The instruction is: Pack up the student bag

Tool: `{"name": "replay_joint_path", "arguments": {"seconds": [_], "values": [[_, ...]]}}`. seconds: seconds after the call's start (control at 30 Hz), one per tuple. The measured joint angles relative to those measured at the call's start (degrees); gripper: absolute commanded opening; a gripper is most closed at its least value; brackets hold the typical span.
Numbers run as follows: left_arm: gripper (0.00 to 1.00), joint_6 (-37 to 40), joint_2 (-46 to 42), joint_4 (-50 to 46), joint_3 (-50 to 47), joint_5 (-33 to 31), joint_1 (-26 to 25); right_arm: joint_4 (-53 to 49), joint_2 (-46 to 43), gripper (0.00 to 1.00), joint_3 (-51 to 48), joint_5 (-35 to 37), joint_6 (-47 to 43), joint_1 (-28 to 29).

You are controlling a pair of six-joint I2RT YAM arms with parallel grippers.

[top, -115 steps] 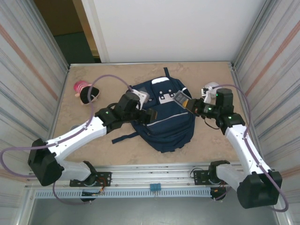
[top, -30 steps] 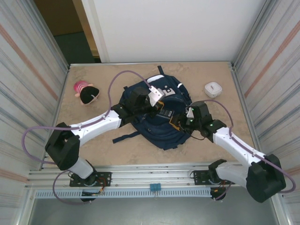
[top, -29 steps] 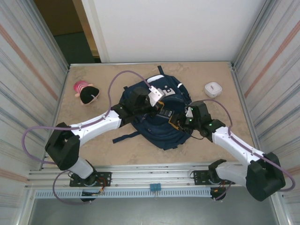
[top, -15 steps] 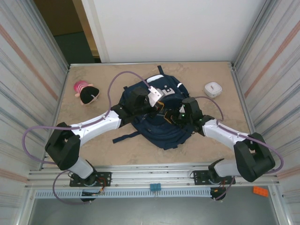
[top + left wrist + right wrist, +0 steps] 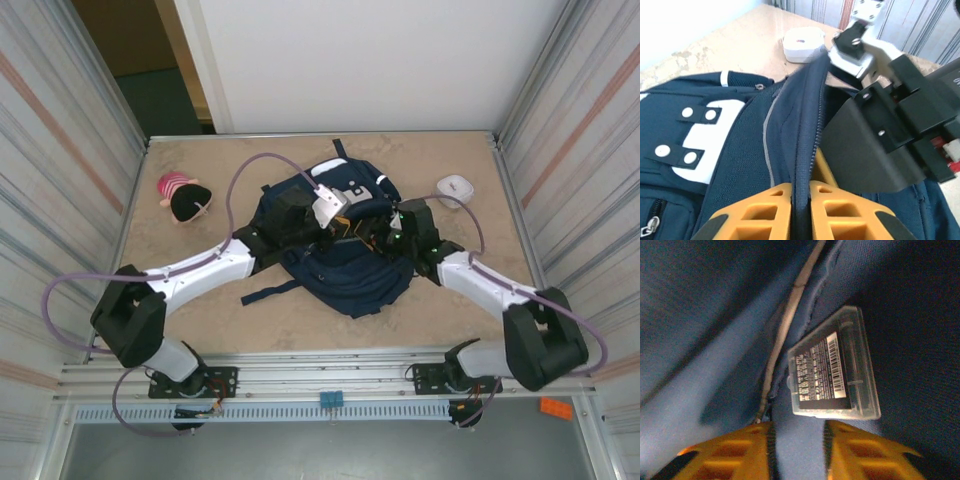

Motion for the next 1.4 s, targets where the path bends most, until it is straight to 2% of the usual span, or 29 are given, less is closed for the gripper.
{"name": "replay_joint_path", "arguments": {"seconds": [0.13,0.2,0.3,0.43,0.6,0.7,0.77,0.87,0.93,0.97,1.03,1.13,1.17,1.4], "values": [[0.16,0.0,-0.3,0.0,-0.2,-0.1,0.0,-3.5,-12.7,0.55,-4.1,1.1,-1.0,-0.2],[0.16,0.0,-0.3,0.1,-0.6,-0.1,0.0,-6.1,-19.7,0.67,-5.6,1.9,-1.0,0.1],[0.16,0.3,-0.3,0.2,-1.0,0.6,0.0,-8.0,-26.4,0.73,-6.0,2.1,-0.5,0.1],[0.16,1.3,0.3,0.3,-1.0,3.5,0.0,-6.5,-27.0,0.74,-6.0,1.6,2.2,0.0],[0.18,3.5,0.7,0.7,-2.1,7.0,-0.1,-1.7,-20.5,0.73,-6.3,1.6,7.1,0.0],[0.19,4.8,0.8,1.2,-3.0,9.2,-0.1,1.9,-16.2,0.69,-6.3,1.6,9.5,0.0],[0.19,5.6,0.8,1.5,-3.4,10.3,-0.1,4.2,-13.0,0.62,-6.3,1.4,10.7,0.0],[0.19,6.5,0.8,1.5,-3.9,11.5,-0.1,6.3,-9.1,0.38,-6.2,1.1,11.8,0.0],[0.21,6.7,0.8,1.5,-4.0,11.6,-0.1,7.2,-7.1,0.26,-6.2,0.8,12.4,0.0],[0.24,6.8,0.8,1.5,-4.0,11.6,-0.1,7.5,-6.4,0.22,-6.2,0.6,12.6,0.0],[0.38,6.8,0.6,1.7,-4.7,11.3,-0.1,8.2,-5.5,0.14,-6.2,0.2,13.0,-0.1],[0.54,5.6,-1.1,1.9,-7.6,10.9,0.6,8.3,-5.2,0.1,-6.1,-0.2,13.0,-0.4],[0.57,5.2,-2.1,1.9,-9.0,10.9,1.2,8.2,-5.2,0.1,-6.1,-0.3,13.0,-0.4],[0.65,1.3,-11.0,1.7,-19.5,10.1,10.1,6.8,-5.2,0.1,-4.1,-0.7,12.7,-0.7]]}}
